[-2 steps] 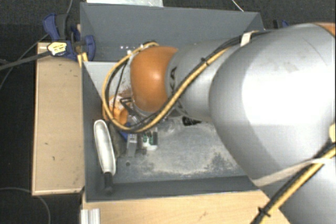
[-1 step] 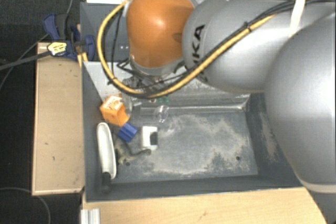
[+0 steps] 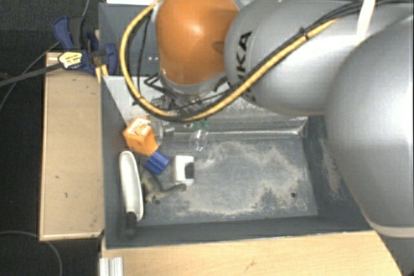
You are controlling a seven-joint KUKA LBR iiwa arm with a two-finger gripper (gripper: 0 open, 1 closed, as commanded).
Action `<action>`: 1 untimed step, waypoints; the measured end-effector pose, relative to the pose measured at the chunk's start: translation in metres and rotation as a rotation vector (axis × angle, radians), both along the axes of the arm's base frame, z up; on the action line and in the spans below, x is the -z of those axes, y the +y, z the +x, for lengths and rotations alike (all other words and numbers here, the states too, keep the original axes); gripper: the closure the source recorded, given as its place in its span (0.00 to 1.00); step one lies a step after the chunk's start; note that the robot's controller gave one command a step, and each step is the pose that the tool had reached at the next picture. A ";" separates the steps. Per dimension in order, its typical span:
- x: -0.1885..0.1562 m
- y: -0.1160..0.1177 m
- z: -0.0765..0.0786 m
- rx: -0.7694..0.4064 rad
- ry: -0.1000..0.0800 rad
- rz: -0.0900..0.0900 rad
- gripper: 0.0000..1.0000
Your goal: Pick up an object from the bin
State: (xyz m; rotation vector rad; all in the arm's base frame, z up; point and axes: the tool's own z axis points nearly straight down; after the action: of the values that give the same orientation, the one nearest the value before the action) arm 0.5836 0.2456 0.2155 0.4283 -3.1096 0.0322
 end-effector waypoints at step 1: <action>0.048 0.010 -0.001 -0.239 -0.002 0.002 1.00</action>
Offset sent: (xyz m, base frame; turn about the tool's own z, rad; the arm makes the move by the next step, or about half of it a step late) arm 0.0017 0.0065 -0.0535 -0.2949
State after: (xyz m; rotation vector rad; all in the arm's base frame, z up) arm 0.5824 0.2552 0.1678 0.7971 -3.0408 0.0297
